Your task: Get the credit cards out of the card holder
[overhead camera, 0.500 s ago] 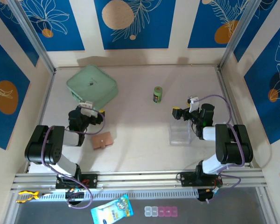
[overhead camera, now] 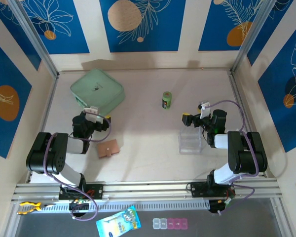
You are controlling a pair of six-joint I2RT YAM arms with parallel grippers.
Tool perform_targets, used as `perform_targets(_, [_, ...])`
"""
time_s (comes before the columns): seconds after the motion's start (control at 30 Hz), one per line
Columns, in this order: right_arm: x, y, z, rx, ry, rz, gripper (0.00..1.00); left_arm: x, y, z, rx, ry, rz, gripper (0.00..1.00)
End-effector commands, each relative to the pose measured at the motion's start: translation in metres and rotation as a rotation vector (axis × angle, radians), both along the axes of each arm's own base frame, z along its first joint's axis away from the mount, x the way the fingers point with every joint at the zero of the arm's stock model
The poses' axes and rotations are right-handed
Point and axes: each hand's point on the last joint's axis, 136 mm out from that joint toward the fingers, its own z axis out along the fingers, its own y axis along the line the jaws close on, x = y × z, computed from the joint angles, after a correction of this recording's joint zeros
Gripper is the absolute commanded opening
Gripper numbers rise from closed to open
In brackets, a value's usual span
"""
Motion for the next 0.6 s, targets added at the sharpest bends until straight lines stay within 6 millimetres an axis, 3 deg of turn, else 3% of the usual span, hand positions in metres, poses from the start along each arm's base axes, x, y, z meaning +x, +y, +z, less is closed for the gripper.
perform_targets(0.0, [0.0001,0.0005,0.0028,-0.01,-0.021,0.013,0.99,0.0056,0.0058,0.005,0.002,-0.014,0.017,1.0])
perform_targets(0.57, [0.0021,-0.004,0.0033,0.003,-0.014,-0.005,0.99,0.0055,0.0066,0.0051,0.002,-0.014,0.022,1.0])
